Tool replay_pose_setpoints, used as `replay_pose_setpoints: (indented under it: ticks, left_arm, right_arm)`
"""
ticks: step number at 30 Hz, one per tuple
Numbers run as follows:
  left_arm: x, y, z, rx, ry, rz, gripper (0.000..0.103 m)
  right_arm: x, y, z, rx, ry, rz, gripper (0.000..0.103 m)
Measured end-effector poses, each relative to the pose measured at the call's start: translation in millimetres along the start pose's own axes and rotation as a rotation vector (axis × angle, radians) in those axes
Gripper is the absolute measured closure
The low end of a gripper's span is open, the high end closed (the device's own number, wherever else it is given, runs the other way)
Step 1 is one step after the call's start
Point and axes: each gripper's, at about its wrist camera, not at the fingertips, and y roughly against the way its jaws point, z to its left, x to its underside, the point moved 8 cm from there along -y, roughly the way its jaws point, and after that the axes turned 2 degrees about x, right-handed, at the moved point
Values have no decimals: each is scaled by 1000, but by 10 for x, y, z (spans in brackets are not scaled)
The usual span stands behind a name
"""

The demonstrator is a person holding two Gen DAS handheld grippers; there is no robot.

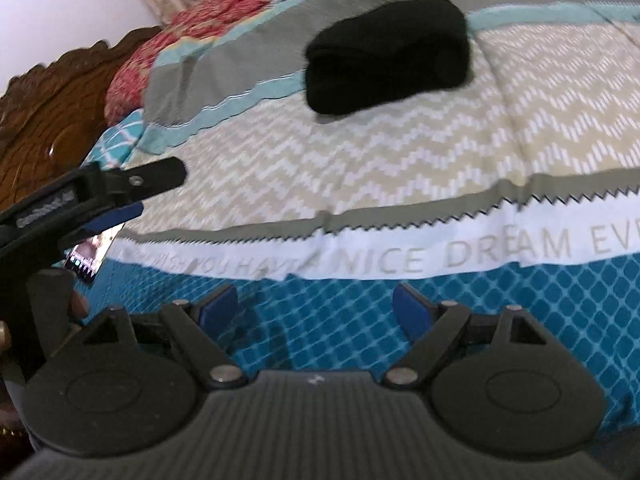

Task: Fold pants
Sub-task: 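Open both grippers and lift them away from the black pants bundle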

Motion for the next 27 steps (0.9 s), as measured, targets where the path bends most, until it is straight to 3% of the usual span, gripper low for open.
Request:
replay_pose_setpoints:
  ticks: [8, 17, 22, 27]
  left_arm:
    - [93, 59, -128, 4, -78, 29, 0]
    - [130, -46, -53, -106, -67, 109, 0]
    - [114, -73, -99, -109, -88, 171, 0]
    - [-20, 24, -89, -135, -92, 109, 0]
  right_arm:
    - [98, 54, 26, 9, -7, -12, 16]
    - [81, 126, 8, 28, -10, -44, 16]
    - [12, 243, -28, 37, -26, -82, 16]
    - [-63, 398, -52, 45, -38, -124, 15]
